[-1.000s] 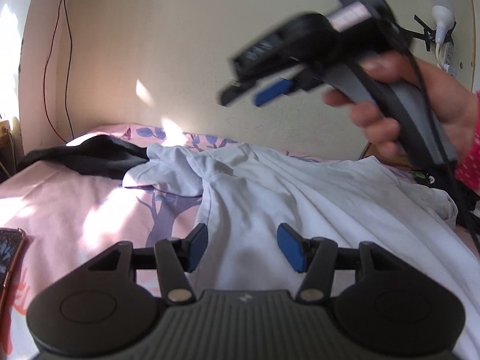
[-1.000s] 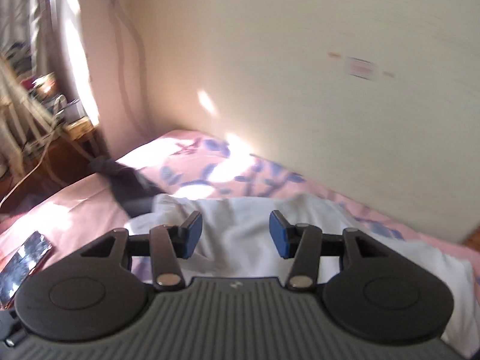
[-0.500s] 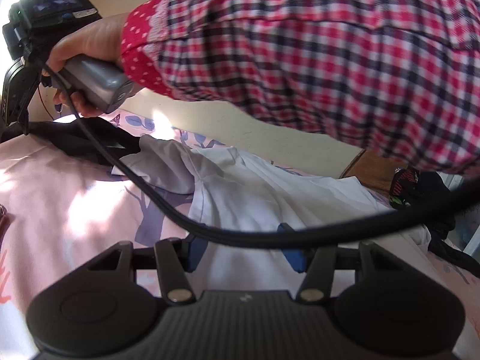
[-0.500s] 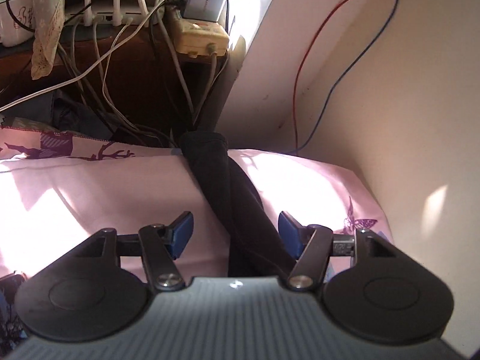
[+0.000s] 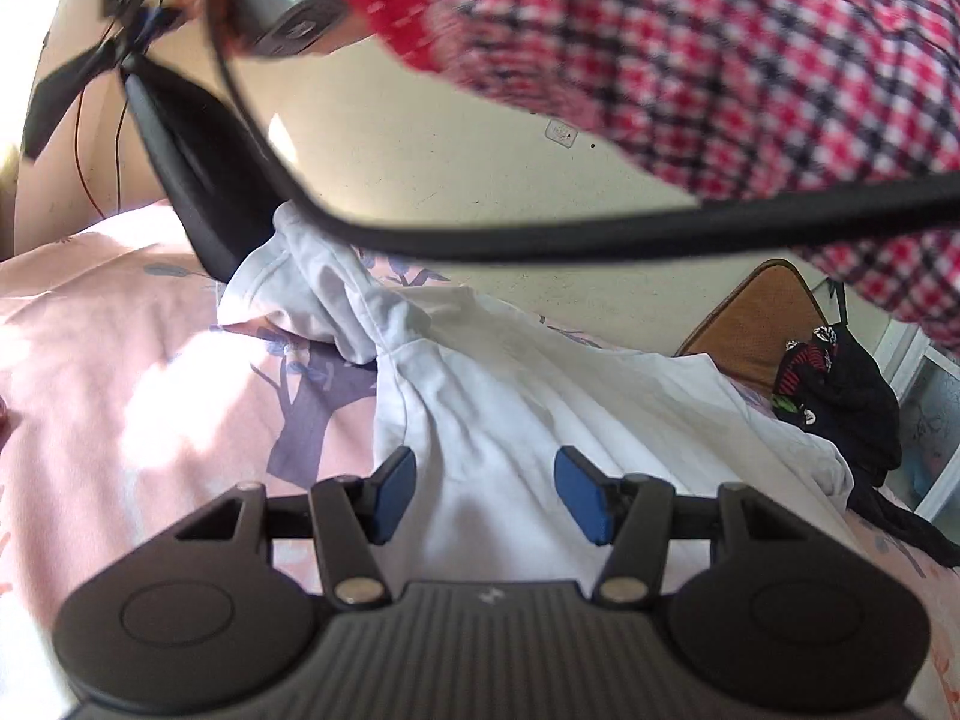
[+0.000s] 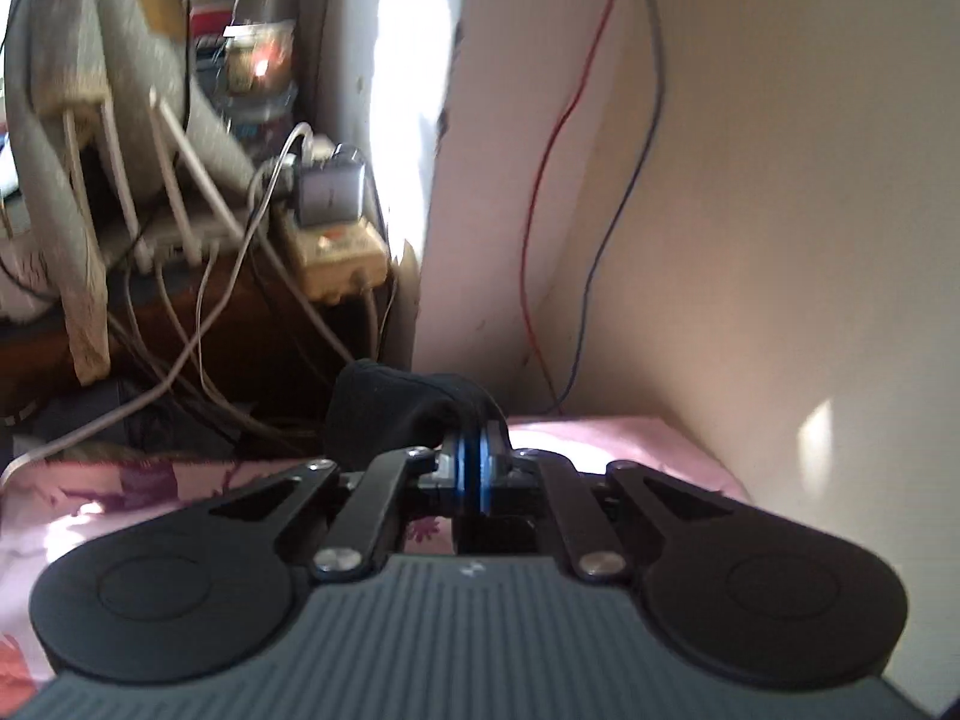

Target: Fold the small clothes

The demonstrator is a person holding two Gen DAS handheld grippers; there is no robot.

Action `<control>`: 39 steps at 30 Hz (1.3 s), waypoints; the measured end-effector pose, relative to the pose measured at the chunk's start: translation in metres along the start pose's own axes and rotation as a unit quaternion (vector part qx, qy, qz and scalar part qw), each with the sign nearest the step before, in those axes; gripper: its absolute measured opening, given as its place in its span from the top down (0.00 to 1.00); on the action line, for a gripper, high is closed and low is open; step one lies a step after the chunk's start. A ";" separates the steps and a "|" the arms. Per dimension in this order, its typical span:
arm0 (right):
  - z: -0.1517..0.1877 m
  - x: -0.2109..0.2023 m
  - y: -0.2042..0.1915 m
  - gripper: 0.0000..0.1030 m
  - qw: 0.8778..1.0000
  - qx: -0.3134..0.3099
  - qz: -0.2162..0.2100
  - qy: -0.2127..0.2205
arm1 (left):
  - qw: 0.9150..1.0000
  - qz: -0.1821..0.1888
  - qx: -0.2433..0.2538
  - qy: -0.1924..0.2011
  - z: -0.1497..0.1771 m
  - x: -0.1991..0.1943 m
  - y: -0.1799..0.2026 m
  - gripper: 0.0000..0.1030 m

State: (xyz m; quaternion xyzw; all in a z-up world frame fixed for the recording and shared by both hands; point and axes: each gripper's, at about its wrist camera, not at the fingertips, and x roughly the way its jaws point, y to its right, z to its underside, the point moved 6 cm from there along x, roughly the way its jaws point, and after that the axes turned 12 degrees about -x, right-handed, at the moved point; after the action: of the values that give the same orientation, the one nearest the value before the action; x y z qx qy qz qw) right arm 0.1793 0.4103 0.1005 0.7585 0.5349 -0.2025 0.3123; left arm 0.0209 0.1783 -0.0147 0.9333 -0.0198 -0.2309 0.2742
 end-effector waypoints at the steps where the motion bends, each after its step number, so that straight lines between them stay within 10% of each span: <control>1: -0.004 -0.024 0.018 0.93 0.999 0.023 0.009 0.024 | 1.000 0.000 -0.001 0.000 0.000 0.000 -0.001 0.49; 9: 0.094 -0.235 0.157 0.93 0.963 0.179 0.158 0.126 | 1.000 -0.001 0.005 0.003 0.001 -0.002 0.003 0.49; 14: 0.251 -0.308 0.178 0.86 0.936 0.243 0.245 0.074 | 1.000 0.003 0.010 0.005 0.000 -0.003 0.008 0.49; 17: 0.355 -0.308 0.174 0.46 0.919 0.317 0.234 0.001 | 1.000 0.022 0.010 -0.002 -0.001 -0.005 0.009 0.46; 21: 0.440 -0.328 0.169 0.44 0.891 0.386 0.240 -0.005 | 0.999 0.042 -0.024 -0.019 -0.028 -0.011 0.010 0.45; 31: 0.433 -0.330 0.203 0.43 0.895 0.376 0.239 0.030 | 0.988 -0.140 0.070 0.001 -0.084 0.090 0.031 0.41; 36: 0.432 -0.266 0.214 0.43 0.907 0.363 0.214 -0.022 | 0.988 -0.141 0.060 -0.031 -0.066 0.120 0.023 0.84; 38: 0.437 -0.243 0.216 0.63 0.911 0.344 0.220 -0.058 | 0.983 -0.160 0.086 -0.027 -0.060 0.120 0.022 0.87; 39: 0.439 -0.235 0.216 0.88 0.913 0.342 0.213 -0.068 | 0.981 -0.169 0.095 -0.026 -0.060 0.118 0.020 0.87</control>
State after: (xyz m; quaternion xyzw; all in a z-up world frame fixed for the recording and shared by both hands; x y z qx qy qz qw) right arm 0.3129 -0.1043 -0.0109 0.8993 0.2356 -0.3530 0.1054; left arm 0.1546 0.1718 -0.0092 0.9386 0.1096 -0.2952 0.1410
